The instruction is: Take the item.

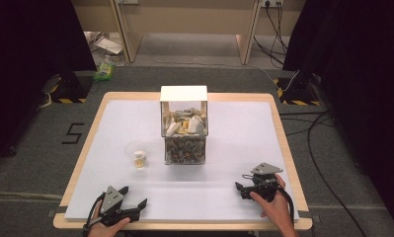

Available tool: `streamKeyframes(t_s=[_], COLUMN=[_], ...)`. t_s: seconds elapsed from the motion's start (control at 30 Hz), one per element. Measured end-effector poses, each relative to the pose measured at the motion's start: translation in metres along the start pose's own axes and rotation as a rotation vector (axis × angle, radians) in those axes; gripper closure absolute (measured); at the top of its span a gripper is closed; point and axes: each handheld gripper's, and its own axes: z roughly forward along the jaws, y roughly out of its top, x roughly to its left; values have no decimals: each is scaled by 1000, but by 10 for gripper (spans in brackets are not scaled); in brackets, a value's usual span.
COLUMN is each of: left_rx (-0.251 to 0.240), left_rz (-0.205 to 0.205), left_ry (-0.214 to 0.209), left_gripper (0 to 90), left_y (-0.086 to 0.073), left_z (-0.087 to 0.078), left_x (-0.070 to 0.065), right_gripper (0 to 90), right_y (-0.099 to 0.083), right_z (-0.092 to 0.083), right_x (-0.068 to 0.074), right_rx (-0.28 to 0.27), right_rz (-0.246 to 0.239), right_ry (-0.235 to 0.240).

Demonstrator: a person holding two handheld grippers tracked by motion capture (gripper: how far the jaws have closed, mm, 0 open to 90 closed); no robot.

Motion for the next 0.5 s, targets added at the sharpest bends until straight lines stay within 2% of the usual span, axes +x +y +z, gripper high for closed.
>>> streamKeyframes(t_s=[0.5], left_rx=[-40], left_rz=[-1], left_ry=[10], left_gripper=[152], left_y=[-8], left_z=[-3], left_x=[-1], right_gripper=[84], right_y=[0], right_z=[0], right_x=[0], right_rx=[0], right_rz=[0], right_ry=[0])
